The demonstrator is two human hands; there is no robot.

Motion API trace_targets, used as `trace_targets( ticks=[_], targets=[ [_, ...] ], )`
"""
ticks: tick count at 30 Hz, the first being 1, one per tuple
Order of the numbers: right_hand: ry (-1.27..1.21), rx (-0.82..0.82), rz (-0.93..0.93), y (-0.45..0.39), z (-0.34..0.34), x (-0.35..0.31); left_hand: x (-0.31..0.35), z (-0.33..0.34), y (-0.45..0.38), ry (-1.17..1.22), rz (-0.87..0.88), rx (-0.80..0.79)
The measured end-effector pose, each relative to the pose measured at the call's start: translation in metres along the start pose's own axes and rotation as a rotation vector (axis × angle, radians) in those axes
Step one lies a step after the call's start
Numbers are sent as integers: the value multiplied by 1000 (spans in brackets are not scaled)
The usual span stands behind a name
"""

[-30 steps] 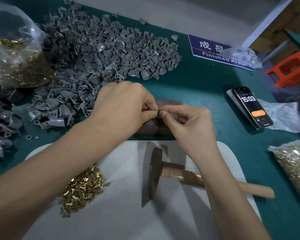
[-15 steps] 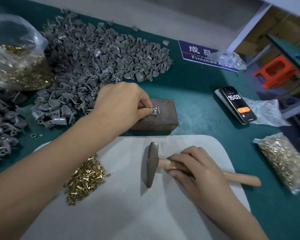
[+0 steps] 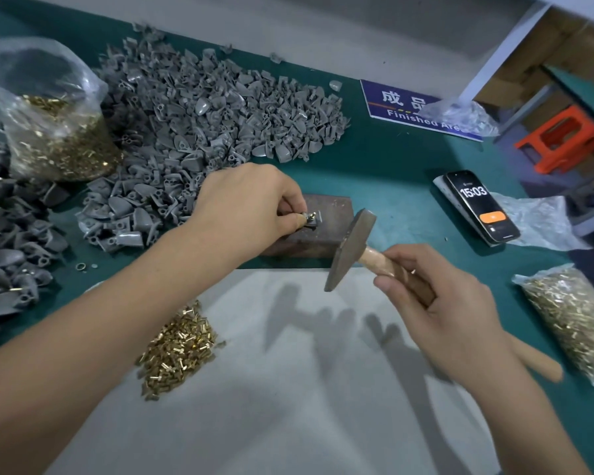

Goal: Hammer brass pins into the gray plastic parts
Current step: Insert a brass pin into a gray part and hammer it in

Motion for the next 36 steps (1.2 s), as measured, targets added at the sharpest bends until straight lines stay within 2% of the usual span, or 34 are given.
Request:
trace_targets(
  ticks=[4,9,11,14,19,21,24,26,29,31,36],
  targets=[
    [-60,64,75,-12,-2,6,0,-1,-1,8,5,-5],
    [-615,87,145,-41,-7,-1,-1,0,0,30,2,-23],
    [-709,19,192,-52,-2,-7,-2,1,-1,53,-12,-39],
    [-580,-124,187,-62,8,-14,-4,1,-3,67,-21,-41],
    [-283,-151,143,-69,7,-16,-2,1,-3,55,5,-36],
    [-205,-128,120,-69,0,-17,-2,0,-3,50,10,-37],
    [-164,11,86,-71,-15,-21,-1,0,-3,41,12,-32],
    [-142,44,83,-69,-11,-30,-2,0,-3,41,2,-37],
    [-68,-113,101,-60,16,-43,-2,0,-4,24,-13,-37],
    [-34,-149,106,-58,18,-42,-1,0,-3,19,-12,-31],
    [-86,88,130,-65,-14,-34,-2,-1,-1,24,-15,-27]
  ],
)
Point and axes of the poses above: each hand's wrist, its own y-axis away from the middle knuckle, its own z-axis out of the palm, x = y × z, the point moved 7 cm from there along -y, towards the middle knuckle, and after that the axes turned 11 degrees about -z, right-handed, at the moved point
